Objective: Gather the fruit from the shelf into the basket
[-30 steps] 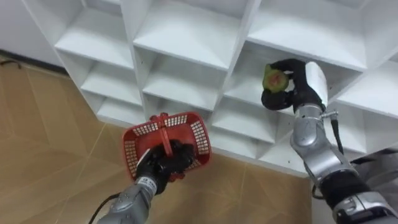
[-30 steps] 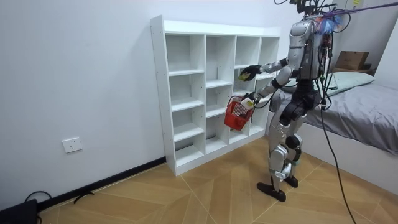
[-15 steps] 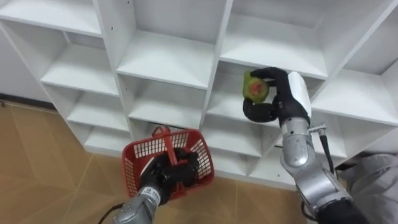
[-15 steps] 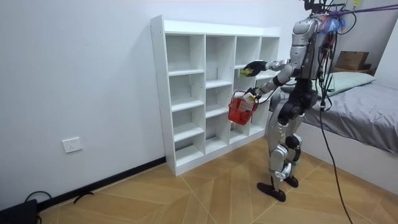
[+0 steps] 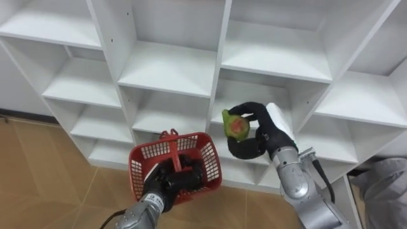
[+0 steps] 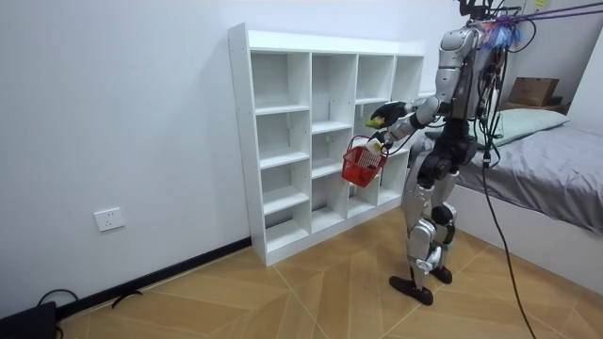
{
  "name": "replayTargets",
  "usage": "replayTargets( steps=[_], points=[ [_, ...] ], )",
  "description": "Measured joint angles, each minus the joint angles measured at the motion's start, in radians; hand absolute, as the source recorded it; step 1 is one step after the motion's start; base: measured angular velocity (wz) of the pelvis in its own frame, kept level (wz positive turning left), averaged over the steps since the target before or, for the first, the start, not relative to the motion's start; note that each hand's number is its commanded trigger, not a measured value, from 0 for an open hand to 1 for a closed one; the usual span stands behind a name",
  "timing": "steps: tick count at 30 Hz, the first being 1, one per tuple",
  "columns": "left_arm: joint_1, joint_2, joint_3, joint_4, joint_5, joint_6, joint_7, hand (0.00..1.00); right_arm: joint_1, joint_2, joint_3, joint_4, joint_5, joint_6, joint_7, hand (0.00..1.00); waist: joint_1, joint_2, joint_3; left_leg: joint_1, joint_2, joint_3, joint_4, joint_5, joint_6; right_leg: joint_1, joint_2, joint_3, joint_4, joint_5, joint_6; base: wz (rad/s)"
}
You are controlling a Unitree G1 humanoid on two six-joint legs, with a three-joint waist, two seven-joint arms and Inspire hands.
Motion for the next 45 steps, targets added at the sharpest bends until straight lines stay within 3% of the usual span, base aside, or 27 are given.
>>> replayTargets(
  steps=[11, 18, 34, 42, 45],
  points=[
    [0.001, -0.008, -0.002, -0.020, -0.001, 0.000, -0.013, 1.00, 0.037, 0.002, 0.080, -0.063, -0.010, 0.001, 0.106, 1.00, 0.004, 0.006, 0.0003, -0.001, 0.000, 0.007, -0.005, 0.000, 0.000, -0.009, 0.000, 0.004, 0.002, 0.000, 0.000, -0.01],
    [0.008, -0.004, -0.002, -0.019, 0.014, 0.001, -0.014, 1.00, 0.038, -0.006, 0.098, -0.063, -0.007, 0.003, 0.112, 1.00, 0.015, 0.006, -0.0001, 0.001, 0.001, 0.010, -0.006, 0.000, 0.000, -0.010, 0.002, 0.012, 0.004, 0.000, 0.000, -0.02],
    [0.025, 0.000, -0.001, -0.019, 0.035, 0.040, -0.030, 1.00, 0.038, -0.004, 0.118, -0.088, -0.066, 0.052, 0.158, 1.00, 0.034, 0.005, -0.0009, -0.003, 0.001, 0.010, -0.005, 0.000, 0.000, -0.010, 0.002, 0.012, 0.003, 0.000, 0.000, 0.00],
    [0.025, 0.004, 0.000, -0.019, 0.038, 0.041, -0.039, 1.00, 0.039, -0.021, 0.116, -0.082, -0.037, 0.050, 0.158, 1.00, 0.049, 0.001, -0.0034, -0.005, 0.001, 0.010, -0.005, 0.000, 0.000, -0.012, 0.001, 0.010, 0.004, 0.000, 0.000, 0.00],
    [0.033, 0.006, 0.000, -0.019, 0.072, 0.043, -0.040, 1.00, 0.032, -0.020, 0.116, -0.038, -0.024, 0.027, 0.158, 1.00, 0.054, -0.006, -0.0052, -0.006, 0.001, 0.008, -0.003, 0.000, 0.000, -0.012, 0.001, 0.009, 0.004, 0.000, 0.000, 0.00]
  ],
)
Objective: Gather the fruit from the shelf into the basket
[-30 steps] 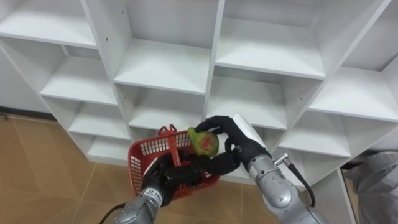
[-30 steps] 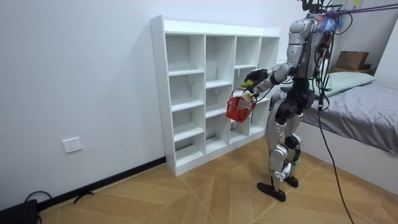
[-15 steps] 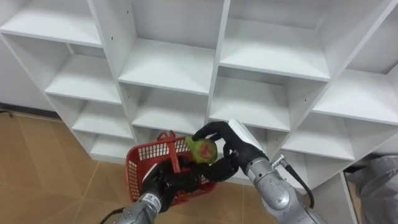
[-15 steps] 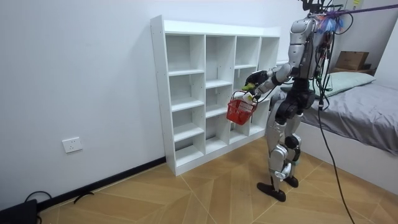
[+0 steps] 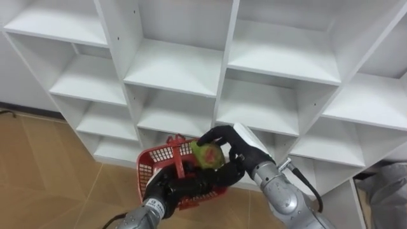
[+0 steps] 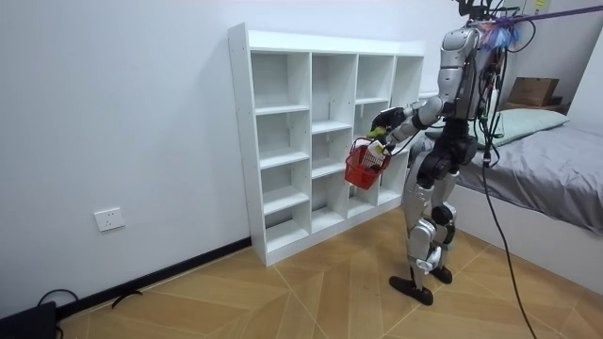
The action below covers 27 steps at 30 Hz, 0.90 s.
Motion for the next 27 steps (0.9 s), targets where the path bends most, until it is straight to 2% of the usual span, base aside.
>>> replayTargets(
  steps=[3, 7, 16, 20, 27],
  points=[
    [0.010, 0.004, -0.001, 0.000, 0.006, 0.000, -0.002, 1.00, -0.011, 0.006, 0.000, 0.052, 0.024, -0.019, -0.005, 1.00, -0.001, -0.010, 0.0006, -0.009, 0.000, -0.004, 0.006, 0.000, 0.000, -0.002, -0.001, -0.007, 0.000, 0.000, 0.000, 0.07],
    [0.026, 0.005, -0.002, 0.000, 0.006, 0.001, -0.022, 1.00, -0.033, 0.023, -0.009, 0.133, 0.020, -0.018, -0.016, 1.00, 0.003, -0.023, 0.0026, -0.018, 0.000, -0.009, 0.012, -0.001, 0.001, -0.006, 0.000, -0.011, -0.001, 0.000, 0.000, 0.05],
    [0.025, 0.000, -0.010, -0.007, 0.003, -0.008, -0.047, 1.00, -0.087, 0.029, -0.009, 0.293, -0.002, 0.004, -0.015, 1.00, 0.020, -0.030, 0.0050, -0.044, -0.003, -0.023, 0.015, -0.001, 0.002, -0.027, -0.006, -0.031, 0.000, 0.000, 0.001, 0.03],
    [0.025, 0.000, -0.009, -0.041, 0.001, -0.008, -0.051, 1.00, -0.102, 0.027, -0.010, 0.294, -0.024, 0.005, -0.015, 1.00, 0.028, -0.041, 0.0125, -0.048, -0.004, -0.028, 0.014, -0.001, 0.001, -0.028, -0.006, -0.032, -0.002, 0.000, 0.001, 0.02],
    [0.025, 0.001, -0.009, -0.073, 0.002, -0.008, -0.086, 1.00, -0.127, 0.025, -0.010, 0.294, -0.025, 0.005, -0.015, 1.00, 0.030, -0.045, 0.0145, -0.051, -0.006, -0.033, 0.015, -0.001, 0.002, -0.029, -0.007, -0.036, -0.004, -0.001, 0.002, 0.01]
  ],
)
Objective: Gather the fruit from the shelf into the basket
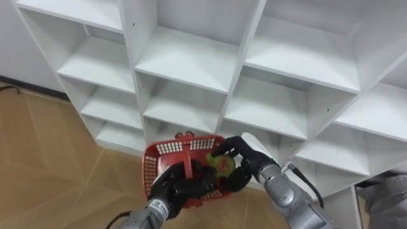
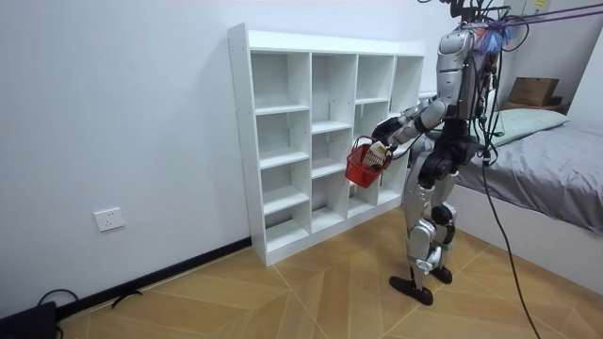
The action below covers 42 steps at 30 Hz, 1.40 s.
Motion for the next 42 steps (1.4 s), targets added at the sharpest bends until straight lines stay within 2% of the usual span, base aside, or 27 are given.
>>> replayTargets(
  steps=[15, 22, 28, 36, 37, 38, 39, 42],
  points=[
    [0.006, 0.003, -0.012, -0.005, 0.003, -0.004, -0.023, 1.00, -0.011, 0.002, 0.001, 0.030, -0.042, 0.000, 0.002, 1.00, 0.002, -0.005, 0.0016, -0.012, 0.000, 0.000, 0.004, 0.000, 0.000, -0.011, 0.000, 0.000, 0.003, 0.000, 0.000, 0.00],
    [0.003, 0.002, -0.034, -0.006, 0.002, -0.005, -0.026, 1.00, -0.012, 0.002, 0.004, -0.060, -0.051, 0.000, 0.022, 1.00, 0.002, -0.006, 0.0010, -0.011, 0.000, 0.001, 0.003, 0.000, 0.000, -0.012, 0.000, 0.003, 0.003, 0.000, 0.000, 0.00],
    [0.003, 0.003, -0.042, -0.006, 0.002, -0.005, -0.027, 1.00, -0.013, 0.000, 0.004, -0.070, -0.056, 0.001, 0.033, 1.00, 0.003, -0.006, 0.0009, -0.014, 0.000, 0.001, 0.003, 0.000, 0.000, -0.014, 0.000, 0.003, 0.004, 0.000, 0.000, 0.00],
    [0.003, 0.003, -0.040, -0.006, 0.001, -0.005, -0.039, 1.00, -0.041, 0.001, 0.002, -0.070, -0.076, 0.020, 0.039, 1.00, 0.003, -0.005, 0.0008, -0.026, 0.001, 0.001, 0.003, 0.000, 0.000, -0.028, 0.000, 0.003, 0.007, 0.001, -0.001, 0.00],
    [0.003, 0.003, -0.039, -0.006, 0.001, -0.005, -0.039, 1.00, -0.042, 0.002, 0.002, -0.070, -0.076, 0.020, 0.039, 0.91, 0.003, -0.005, 0.0007, -0.026, 0.001, 0.000, 0.003, 0.000, 0.000, -0.028, 0.000, 0.003, 0.007, 0.001, -0.001, 0.00],
    [0.003, 0.003, -0.039, -0.006, 0.000, -0.005, -0.039, 1.00, -0.044, 0.002, 0.002, -0.071, -0.076, 0.020, 0.039, 0.39, 0.003, -0.005, 0.0007, -0.026, 0.001, 0.000, 0.003, 0.000, 0.000, -0.028, 0.000, 0.003, 0.007, 0.001, -0.001, 0.00],
    [0.003, 0.003, -0.039, -0.006, 0.000, -0.005, -0.039, 1.00, -0.045, 0.002, 0.002, -0.071, -0.078, 0.021, 0.039, 0.00, 0.003, -0.005, 0.0007, -0.026, 0.001, 0.000, 0.003, 0.000, 0.000, -0.028, 0.001, 0.004, 0.007, 0.001, -0.001, 0.00],
    [0.003, 0.003, -0.039, -0.006, -0.018, -0.006, -0.039, 1.00, -0.046, 0.005, 0.002, -0.081, -0.078, 0.033, 0.039, 0.00, 0.004, -0.005, 0.0007, -0.026, 0.001, 0.000, 0.002, 0.000, 0.000, -0.028, 0.001, 0.004, 0.008, 0.001, -0.001, 0.00]
  ],
)
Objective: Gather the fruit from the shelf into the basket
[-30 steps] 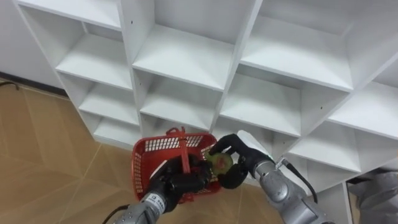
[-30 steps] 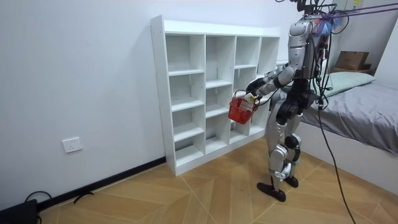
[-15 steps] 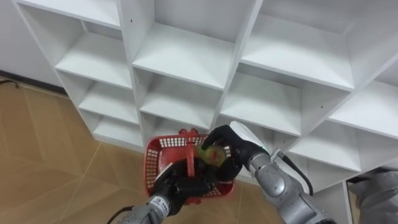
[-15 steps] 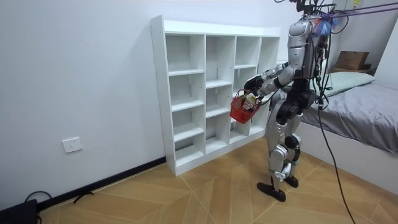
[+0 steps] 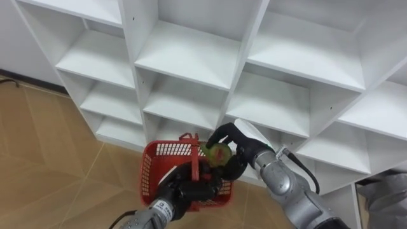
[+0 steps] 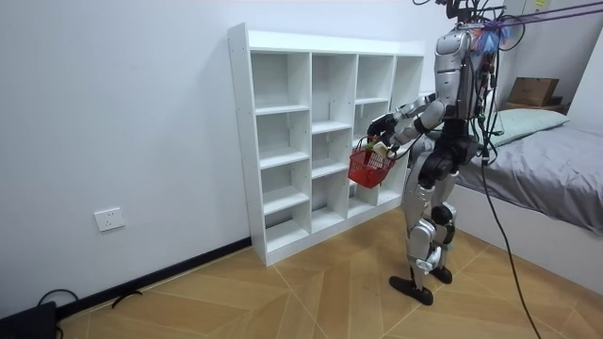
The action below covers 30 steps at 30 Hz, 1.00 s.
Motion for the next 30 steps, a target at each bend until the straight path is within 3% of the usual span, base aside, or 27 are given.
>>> replayTargets(
  steps=[30],
  points=[
    [0.000, 0.001, -0.005, 0.000, 0.000, -0.002, -0.004, 1.00, -0.009, -0.008, -0.001, 0.000, 0.006, 0.006, -0.001, 0.00, -0.001, -0.006, 0.0041, 0.000, 0.000, -0.001, 0.000, 0.000, 0.000, 0.001, 0.000, -0.003, 0.000, 0.000, 0.000, 0.00]
  ],
)
